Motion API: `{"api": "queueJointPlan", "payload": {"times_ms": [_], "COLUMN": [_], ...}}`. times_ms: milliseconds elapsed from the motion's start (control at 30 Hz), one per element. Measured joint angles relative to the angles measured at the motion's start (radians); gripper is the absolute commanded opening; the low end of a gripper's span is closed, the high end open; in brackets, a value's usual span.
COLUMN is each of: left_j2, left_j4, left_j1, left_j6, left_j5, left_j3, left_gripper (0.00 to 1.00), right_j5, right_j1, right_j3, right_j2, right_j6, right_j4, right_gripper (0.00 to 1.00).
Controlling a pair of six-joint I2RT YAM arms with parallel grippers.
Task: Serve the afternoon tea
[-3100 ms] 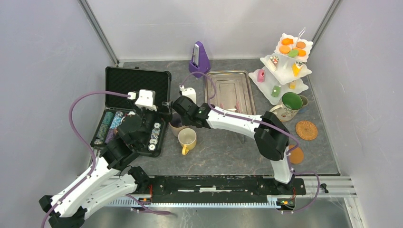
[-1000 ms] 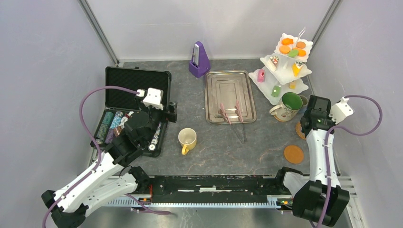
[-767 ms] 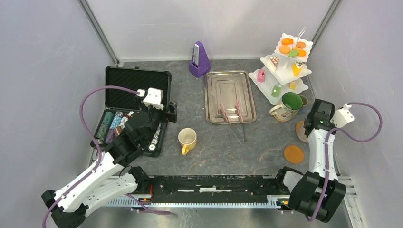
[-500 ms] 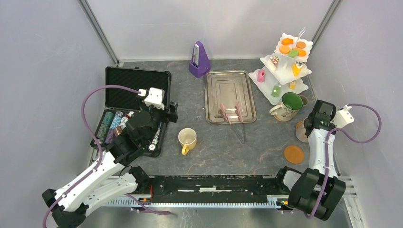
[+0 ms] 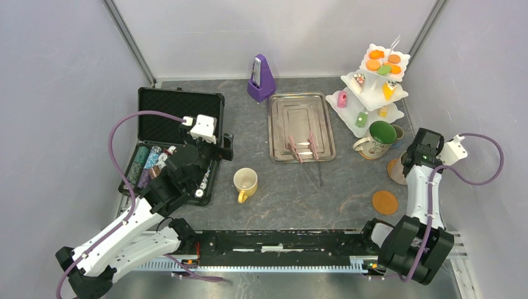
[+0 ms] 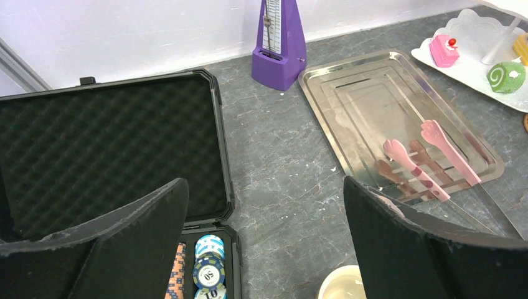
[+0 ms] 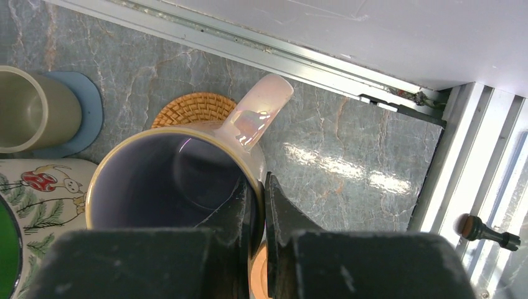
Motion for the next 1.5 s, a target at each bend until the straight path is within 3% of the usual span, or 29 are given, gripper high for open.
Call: {"api": "queueJointPlan", "payload": {"times_ms": [500, 567, 633, 867, 933, 1233, 1500], "left_j2": [0.008, 0.009, 0.010, 0.019, 0.019, 0.015, -0.014], "left_j4": [0.000, 0.000, 0.000, -0.001, -0.001, -0.003, -0.004], "left_j1": [-0.001, -0.001, -0.001, -0.001, -0.001, -0.001, -0.001], "left_j6": [0.000, 0.000, 0.000, 0.000, 0.000, 0.000, -0.001], "left_j5": [0.000, 0.000, 0.000, 0.000, 0.000, 0.004, 0.023], "left_j3": [0.000, 0.000, 0.000, 0.000, 0.000, 0.000, 0.000], "left_gripper": [0.99, 0.99, 0.99, 0.99, 0.99, 1.00, 1.00], "right_j5": [0.001, 0.001, 0.001, -0.018, -0.031, -0.160, -0.377], "right_j1": [-0.010, -0.011, -0.012, -0.014, -0.014, 0.003, 0.212], "right_j3": [0.007, 0.007, 0.007, 0.007, 0.007, 0.116, 0.119], "right_j2": [0.043, 0.048, 0.055, 0.041, 0.017, -0.147, -0.343], "right_j6": [0.002, 0.002, 0.000, -0.051, -0.069, -0.241, -0.308], "right_j4": [0.035, 0.048, 0.058, 0.134, 0.145, 0.112, 0.040], "right_gripper": [0.01, 0.10, 0.27, 0.63, 0.68, 0.74, 0.69]}}
